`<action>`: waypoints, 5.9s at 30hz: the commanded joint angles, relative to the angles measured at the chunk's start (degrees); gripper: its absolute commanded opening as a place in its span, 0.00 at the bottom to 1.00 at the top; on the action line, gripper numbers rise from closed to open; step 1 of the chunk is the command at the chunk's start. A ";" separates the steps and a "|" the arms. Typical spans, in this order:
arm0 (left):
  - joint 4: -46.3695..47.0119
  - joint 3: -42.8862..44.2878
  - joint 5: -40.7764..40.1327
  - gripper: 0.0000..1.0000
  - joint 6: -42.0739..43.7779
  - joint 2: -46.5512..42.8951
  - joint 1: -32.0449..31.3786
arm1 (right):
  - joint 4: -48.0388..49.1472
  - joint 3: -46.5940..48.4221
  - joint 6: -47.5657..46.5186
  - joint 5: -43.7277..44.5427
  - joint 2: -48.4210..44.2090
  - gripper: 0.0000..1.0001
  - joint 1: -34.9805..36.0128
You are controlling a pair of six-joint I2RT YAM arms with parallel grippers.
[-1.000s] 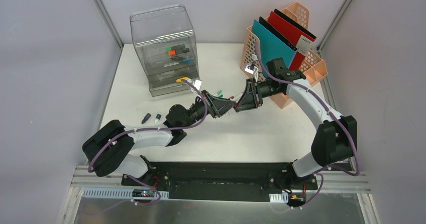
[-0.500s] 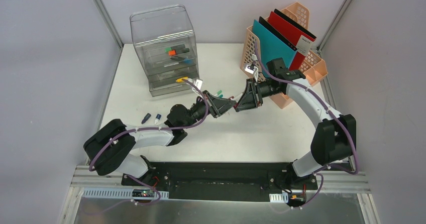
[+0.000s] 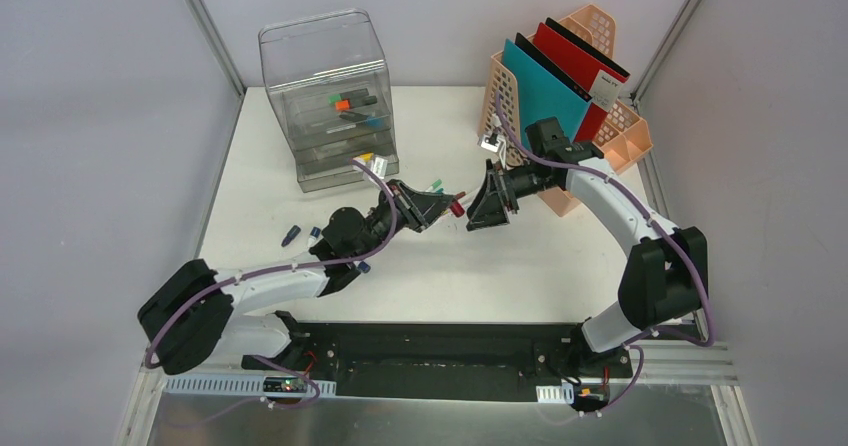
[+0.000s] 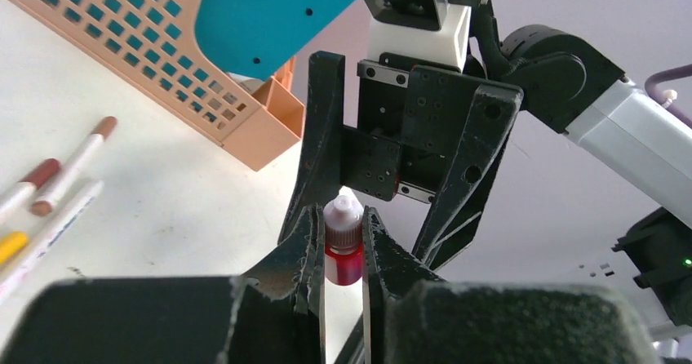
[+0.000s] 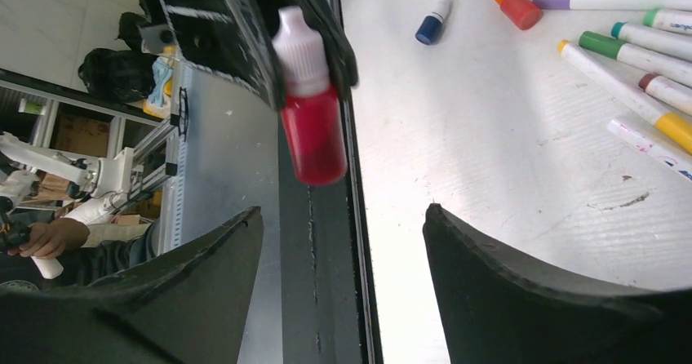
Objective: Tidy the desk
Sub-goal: Place the stationery in the drawer.
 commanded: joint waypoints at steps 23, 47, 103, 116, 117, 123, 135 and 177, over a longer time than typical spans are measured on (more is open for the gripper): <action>-50.00 10.90 -32.35 0.00 18.47 -14.19 15.86 | 0.65 0.40 -2.32 5.74 -1.80 0.75 0.75; -40.63 22.39 -29.15 0.04 26.42 7.48 29.36 | 0.18 0.49 -3.02 6.68 -1.89 0.76 1.25; -42.93 20.84 -19.39 0.51 36.39 6.38 29.45 | -1.19 1.00 -4.91 8.84 -2.18 0.76 1.41; -41.10 23.15 -22.07 0.42 35.89 12.76 29.49 | -1.42 1.03 -5.13 9.02 -2.43 0.76 1.46; -41.09 23.27 -22.63 0.42 35.95 13.03 29.50 | -1.37 1.07 -5.17 8.95 -2.43 0.76 1.46; -41.66 24.38 -24.28 0.38 35.74 14.76 29.49 | -1.50 1.04 -5.18 9.01 -2.44 0.76 1.55; -42.55 24.53 -24.96 0.28 35.35 16.58 29.49 | -1.60 1.16 -5.26 9.02 -2.40 0.76 1.55; -58.48 33.19 -31.76 0.81 55.29 8.78 13.93 | -2.23 1.30 -6.05 8.80 -2.60 0.76 1.62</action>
